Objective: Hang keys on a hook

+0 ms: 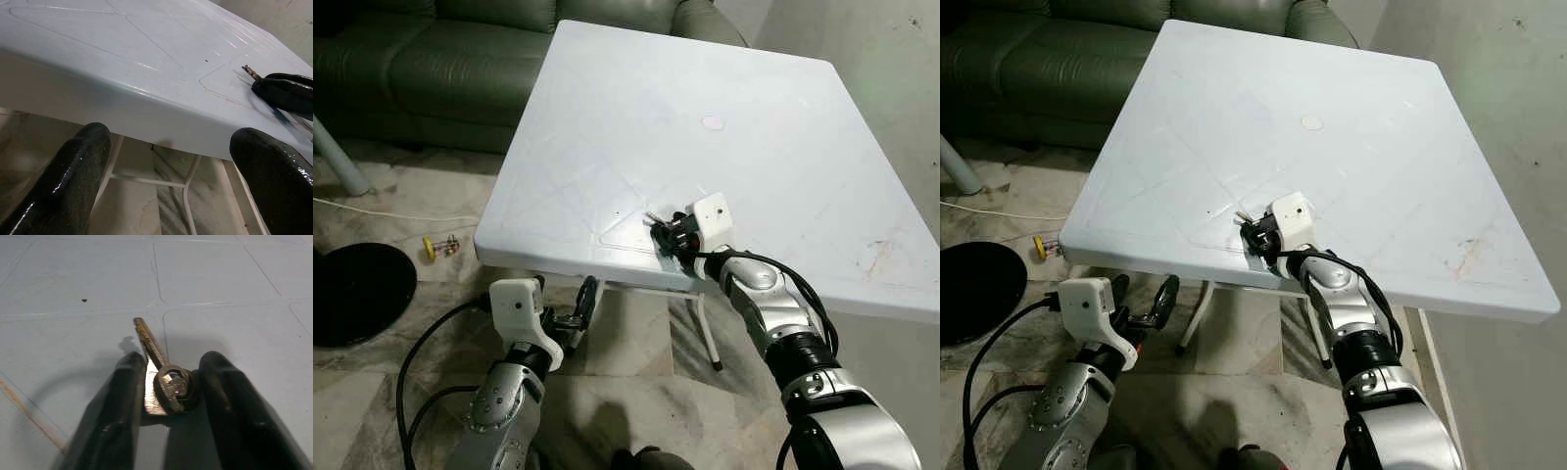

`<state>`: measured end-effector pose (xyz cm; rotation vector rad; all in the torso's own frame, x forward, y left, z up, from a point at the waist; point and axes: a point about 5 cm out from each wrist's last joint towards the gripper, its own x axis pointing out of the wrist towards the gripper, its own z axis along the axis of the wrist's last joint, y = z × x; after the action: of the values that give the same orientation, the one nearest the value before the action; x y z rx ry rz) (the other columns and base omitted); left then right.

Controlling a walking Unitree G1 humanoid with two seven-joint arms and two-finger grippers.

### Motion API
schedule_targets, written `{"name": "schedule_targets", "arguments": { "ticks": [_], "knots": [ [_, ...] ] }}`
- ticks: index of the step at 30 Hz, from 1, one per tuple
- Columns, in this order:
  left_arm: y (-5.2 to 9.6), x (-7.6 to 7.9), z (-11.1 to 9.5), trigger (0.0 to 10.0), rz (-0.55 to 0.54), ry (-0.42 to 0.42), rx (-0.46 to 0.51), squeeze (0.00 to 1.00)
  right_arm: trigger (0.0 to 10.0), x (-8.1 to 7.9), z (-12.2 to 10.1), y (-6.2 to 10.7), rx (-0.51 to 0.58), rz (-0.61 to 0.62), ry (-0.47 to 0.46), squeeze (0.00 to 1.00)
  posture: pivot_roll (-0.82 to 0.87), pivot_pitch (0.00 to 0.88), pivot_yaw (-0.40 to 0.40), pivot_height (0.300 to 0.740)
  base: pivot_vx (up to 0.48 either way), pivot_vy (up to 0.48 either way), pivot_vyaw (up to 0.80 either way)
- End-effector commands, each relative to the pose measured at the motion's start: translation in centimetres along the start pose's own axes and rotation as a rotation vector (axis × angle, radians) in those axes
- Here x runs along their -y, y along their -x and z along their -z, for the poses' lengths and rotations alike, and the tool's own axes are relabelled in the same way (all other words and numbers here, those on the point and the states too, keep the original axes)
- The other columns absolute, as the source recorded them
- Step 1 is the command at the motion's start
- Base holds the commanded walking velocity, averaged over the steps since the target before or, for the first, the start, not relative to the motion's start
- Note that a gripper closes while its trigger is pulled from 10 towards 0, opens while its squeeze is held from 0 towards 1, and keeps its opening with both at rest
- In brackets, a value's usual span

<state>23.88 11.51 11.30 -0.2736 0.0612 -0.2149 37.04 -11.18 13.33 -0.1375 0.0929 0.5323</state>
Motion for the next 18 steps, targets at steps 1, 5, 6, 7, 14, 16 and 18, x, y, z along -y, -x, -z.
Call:
{"name": "schedule_targets", "arguments": {
  "ticks": [1,5,6,7,14,16,18],
  "knots": [
    [-0.03,0.75,-0.34,10.0,0.006,0.031,0.015,0.0,0.0,0.86,0.58,0.3,-0.033,0.04,-0.005,0.0,0.07,0.186,-0.145,0.715,0.0,0.0,0.0],
    [-0.01,0.71,-0.36,10.0,0.0,0.035,0.017,0.0,0.0,0.86,0.61,0.29,-0.032,0.037,-0.008,0.0,0.07,0.188,-0.146,0.715,0.0,0.0,0.0],
    [-0.01,0.7,-0.36,10.0,0.0,0.035,0.017,0.0,0.0,0.86,0.6,0.3,-0.032,0.037,-0.007,0.0,0.07,0.188,-0.146,0.715,0.0,0.0,0.0],
    [-0.01,0.71,-0.36,10.0,0.0,0.036,0.017,0.0,0.0,0.87,0.6,0.28,-0.031,0.037,-0.005,0.0,0.07,0.188,-0.146,0.715,0.0,0.0,0.0],
    [0.02,0.73,-0.33,10.0,-0.003,0.04,0.016,0.0,0.0,0.76,0.25,0.15,-0.001,0.021,-0.041,0.0,0.07,0.185,-0.147,0.715,0.0,0.0,0.0],
    [0.02,0.75,-0.35,10.0,-0.004,0.041,0.016,0.0,0.0,0.8,0.04,0.1,0.012,0.025,-0.059,0.0,0.07,0.186,-0.146,0.715,0.0,0.0,0.0],
    [0.01,0.77,-0.31,10.0,-0.003,0.04,0.015,0.0,0.0,0.82,-0.28,0.12,0.047,0.012,-0.086,0.0,0.07,0.185,-0.146,0.715,0.0,0.0,0.0]
  ]
}}
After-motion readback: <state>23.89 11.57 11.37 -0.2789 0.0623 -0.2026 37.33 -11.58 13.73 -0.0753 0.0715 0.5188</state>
